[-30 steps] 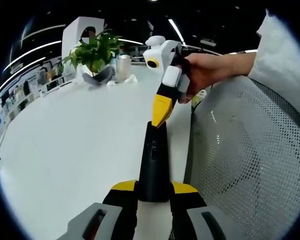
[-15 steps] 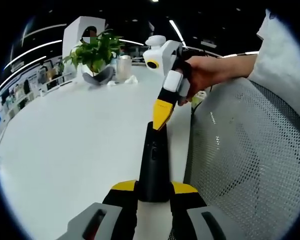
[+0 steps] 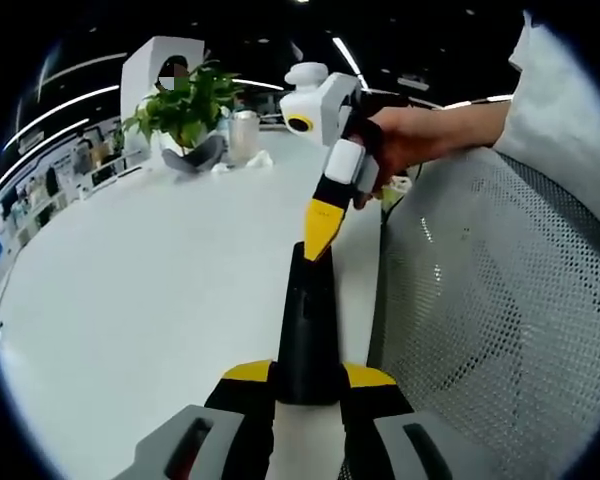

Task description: Press the specified remote control buttons in sequence, fully releasing each button before pressing the next.

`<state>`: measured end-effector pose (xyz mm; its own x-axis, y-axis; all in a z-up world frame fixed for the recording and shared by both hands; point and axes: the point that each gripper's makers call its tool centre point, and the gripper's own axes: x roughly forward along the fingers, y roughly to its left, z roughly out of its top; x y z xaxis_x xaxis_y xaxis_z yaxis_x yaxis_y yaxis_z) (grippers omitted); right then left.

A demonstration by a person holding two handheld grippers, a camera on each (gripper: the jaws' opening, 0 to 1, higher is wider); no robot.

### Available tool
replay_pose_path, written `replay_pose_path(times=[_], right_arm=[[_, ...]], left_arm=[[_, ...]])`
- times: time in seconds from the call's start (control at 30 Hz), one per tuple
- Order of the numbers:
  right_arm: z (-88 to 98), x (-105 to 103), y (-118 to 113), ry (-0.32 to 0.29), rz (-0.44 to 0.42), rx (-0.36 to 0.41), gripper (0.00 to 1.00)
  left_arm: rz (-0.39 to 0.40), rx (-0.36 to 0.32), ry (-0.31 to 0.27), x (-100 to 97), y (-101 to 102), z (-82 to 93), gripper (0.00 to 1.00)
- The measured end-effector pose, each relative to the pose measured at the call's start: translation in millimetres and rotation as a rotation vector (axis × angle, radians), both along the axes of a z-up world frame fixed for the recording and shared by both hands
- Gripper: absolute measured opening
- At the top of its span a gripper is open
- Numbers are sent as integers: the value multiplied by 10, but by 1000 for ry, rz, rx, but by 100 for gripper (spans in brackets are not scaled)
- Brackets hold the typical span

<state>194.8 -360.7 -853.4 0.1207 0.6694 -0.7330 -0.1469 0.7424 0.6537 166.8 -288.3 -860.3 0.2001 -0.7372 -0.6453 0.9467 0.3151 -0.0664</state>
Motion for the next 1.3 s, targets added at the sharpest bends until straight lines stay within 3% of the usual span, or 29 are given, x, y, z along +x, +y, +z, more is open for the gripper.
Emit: replay_pose_path(times=[1.3], right_arm=[[5, 7, 16, -11, 26, -16, 0]], left_arm=[[-41, 10, -18, -48, -108, 0, 24]])
